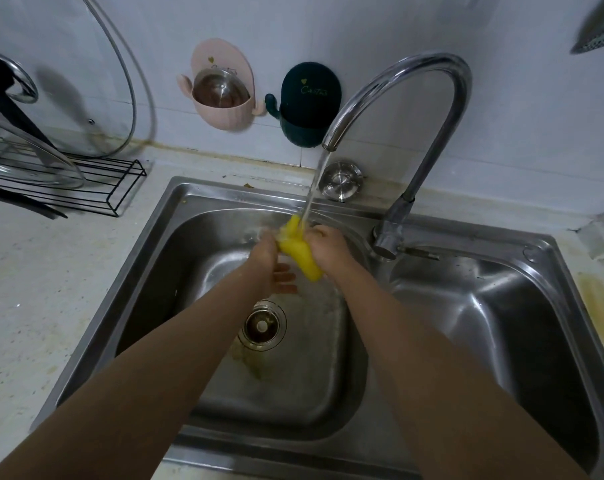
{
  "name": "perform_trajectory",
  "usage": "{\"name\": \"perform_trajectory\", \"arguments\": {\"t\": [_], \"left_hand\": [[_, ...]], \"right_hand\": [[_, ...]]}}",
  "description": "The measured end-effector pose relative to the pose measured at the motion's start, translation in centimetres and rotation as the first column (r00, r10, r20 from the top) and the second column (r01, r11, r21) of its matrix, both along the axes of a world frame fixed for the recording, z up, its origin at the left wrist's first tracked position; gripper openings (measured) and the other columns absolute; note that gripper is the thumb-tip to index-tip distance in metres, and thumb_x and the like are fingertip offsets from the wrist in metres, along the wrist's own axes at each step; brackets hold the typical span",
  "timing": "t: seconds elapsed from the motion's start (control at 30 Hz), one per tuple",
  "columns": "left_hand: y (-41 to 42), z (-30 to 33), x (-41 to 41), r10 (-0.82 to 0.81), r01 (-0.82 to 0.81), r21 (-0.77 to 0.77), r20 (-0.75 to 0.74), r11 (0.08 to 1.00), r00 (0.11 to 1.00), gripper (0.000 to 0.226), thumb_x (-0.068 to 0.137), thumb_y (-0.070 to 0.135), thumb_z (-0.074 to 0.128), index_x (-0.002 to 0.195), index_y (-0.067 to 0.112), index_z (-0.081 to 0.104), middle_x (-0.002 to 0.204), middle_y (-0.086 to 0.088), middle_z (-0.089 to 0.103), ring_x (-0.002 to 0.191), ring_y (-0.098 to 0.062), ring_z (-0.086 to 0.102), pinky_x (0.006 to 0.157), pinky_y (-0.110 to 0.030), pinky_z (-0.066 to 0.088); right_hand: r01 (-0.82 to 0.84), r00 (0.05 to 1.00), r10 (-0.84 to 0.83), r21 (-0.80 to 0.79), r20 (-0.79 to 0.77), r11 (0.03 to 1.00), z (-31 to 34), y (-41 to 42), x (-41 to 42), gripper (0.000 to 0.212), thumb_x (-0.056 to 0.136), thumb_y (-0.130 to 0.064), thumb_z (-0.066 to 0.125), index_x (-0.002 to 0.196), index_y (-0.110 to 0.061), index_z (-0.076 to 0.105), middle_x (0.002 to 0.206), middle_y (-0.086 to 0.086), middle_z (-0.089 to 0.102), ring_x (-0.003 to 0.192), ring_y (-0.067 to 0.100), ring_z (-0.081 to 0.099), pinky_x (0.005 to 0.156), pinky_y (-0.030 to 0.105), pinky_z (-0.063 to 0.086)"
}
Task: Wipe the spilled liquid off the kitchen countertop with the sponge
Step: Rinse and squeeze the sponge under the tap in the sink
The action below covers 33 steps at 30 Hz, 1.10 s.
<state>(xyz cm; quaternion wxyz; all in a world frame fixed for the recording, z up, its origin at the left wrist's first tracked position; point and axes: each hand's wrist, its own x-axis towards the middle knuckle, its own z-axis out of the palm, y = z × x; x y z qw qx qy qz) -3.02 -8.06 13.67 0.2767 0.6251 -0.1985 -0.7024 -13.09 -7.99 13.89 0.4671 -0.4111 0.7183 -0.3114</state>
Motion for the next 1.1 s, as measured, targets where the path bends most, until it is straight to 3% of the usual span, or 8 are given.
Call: {"name": "perform_trajectory", "arguments": {"t": [0.1, 0.27, 0.4, 0.6, 0.73, 0.83, 0.97, 1.1], "left_hand": [[0.5, 0.3, -0.3, -0.069, 0.068, -0.049, -0.008, 0.996, 0.998, 0.043, 0.102, 0.041, 0.028, 0.100, 0.007, 0.055, 0.094, -0.017, 0.061, 0.077, -0.028, 0.060, 0.075, -0.047, 0.051], [-0.3, -0.8, -0.4, -0.099, 0.115, -0.107, 0.142, 0.988, 0.985, 0.024, 0.102, 0.018, 0.033, 0.104, 0.005, 0.053, 0.102, -0.018, 0.055, 0.086, -0.025, 0.057, 0.069, -0.035, 0.050], [0.3, -0.5, -0.1, -0.023, 0.022, 0.024, 0.072, 0.999, 0.997, 0.042, 0.101, 0.036, 0.033, 0.116, 0.003, 0.055, 0.106, -0.020, 0.060, 0.099, -0.033, 0.058, 0.081, -0.044, 0.050], [2.0, 0.3, -0.6, -0.048, 0.047, -0.051, -0.007, 0.998, 0.999, 0.050, 0.104, 0.031, 0.022, 0.137, -0.001, 0.041, 0.134, -0.024, 0.049, 0.116, -0.037, 0.053, 0.088, -0.040, 0.045], [1.3, -0.5, -0.4, -0.086, 0.134, -0.174, 0.262, 0.976, 0.961, 0.054, 0.104, 0.035, 0.019, 0.126, -0.003, 0.051, 0.103, -0.028, 0.060, 0.064, -0.023, 0.051, 0.052, -0.029, 0.040], [1.0, -0.5, -0.1, -0.220, 0.287, -0.137, 0.368, 0.948, 0.903, 0.050, 0.104, 0.034, 0.022, 0.122, -0.003, 0.051, 0.085, -0.020, 0.059, 0.058, -0.021, 0.053, 0.042, -0.026, 0.041], [0.2, -0.4, 0.4, -0.322, 0.402, -0.209, 0.333, 0.891, 0.886, 0.044, 0.103, 0.022, 0.030, 0.131, -0.007, 0.045, 0.129, -0.028, 0.053, 0.101, -0.032, 0.056, 0.076, -0.035, 0.050], [0.3, 0.4, 0.6, -0.239, 0.404, -0.338, 0.437, 0.850, 0.867, 0.044, 0.104, 0.022, 0.026, 0.120, -0.008, 0.053, 0.120, -0.031, 0.056, 0.111, -0.038, 0.054, 0.093, -0.041, 0.044]], "right_hand": [[-0.042, 0.998, 0.045, 0.073, -0.039, 0.996, -0.4, 0.2, 0.9, 0.022, 0.091, -0.027, 0.050, 0.075, -0.011, 0.052, 0.083, 0.007, 0.053, 0.086, 0.020, 0.049, 0.062, 0.027, 0.035], [0.052, 0.992, -0.061, 0.089, 0.111, 0.995, -0.5, 0.5, 1.3, 0.065, 0.090, -0.031, 0.056, 0.144, -0.013, 0.026, 0.147, 0.010, 0.034, 0.131, 0.029, 0.038, 0.100, 0.037, 0.037], [-0.064, 0.995, 0.065, 0.021, -0.081, 0.998, -0.2, 0.4, 1.7, 0.025, 0.092, -0.010, 0.047, 0.109, 0.000, 0.063, 0.116, 0.020, 0.062, 0.096, 0.026, 0.058, 0.079, 0.035, 0.045], [-0.127, 0.983, 0.131, 0.041, -0.132, 0.991, -0.5, 1.3, 3.1, 0.036, 0.095, -0.030, 0.045, 0.117, -0.003, 0.053, 0.118, 0.014, 0.058, 0.106, 0.027, 0.055, 0.087, 0.033, 0.043], [-0.072, 0.991, 0.081, 0.086, -0.103, 0.994, -0.6, 1.0, 3.4, 0.040, 0.097, -0.036, 0.039, 0.120, -0.005, 0.051, 0.112, 0.011, 0.058, 0.100, 0.023, 0.056, 0.083, 0.031, 0.043], [-0.061, 0.996, 0.065, 0.068, -0.057, 0.996, -0.6, 0.6, 3.3, 0.033, 0.097, -0.030, 0.040, 0.115, -0.007, 0.056, 0.115, 0.013, 0.060, 0.100, 0.024, 0.057, 0.087, 0.033, 0.046], [0.071, 0.997, -0.073, 0.086, 0.013, 0.994, -0.2, 0.5, 2.8, 0.036, 0.094, -0.031, 0.045, 0.119, -0.006, 0.051, 0.123, 0.015, 0.055, 0.098, 0.022, 0.053, 0.082, 0.031, 0.044], [-0.089, 0.949, -0.056, 0.435, 0.311, 0.896, 1.0, 0.8, 2.0, 0.062, 0.086, -0.066, 0.037, 0.124, -0.018, 0.049, 0.115, 0.017, 0.058, 0.089, 0.028, 0.062, 0.071, 0.037, 0.055]]}}
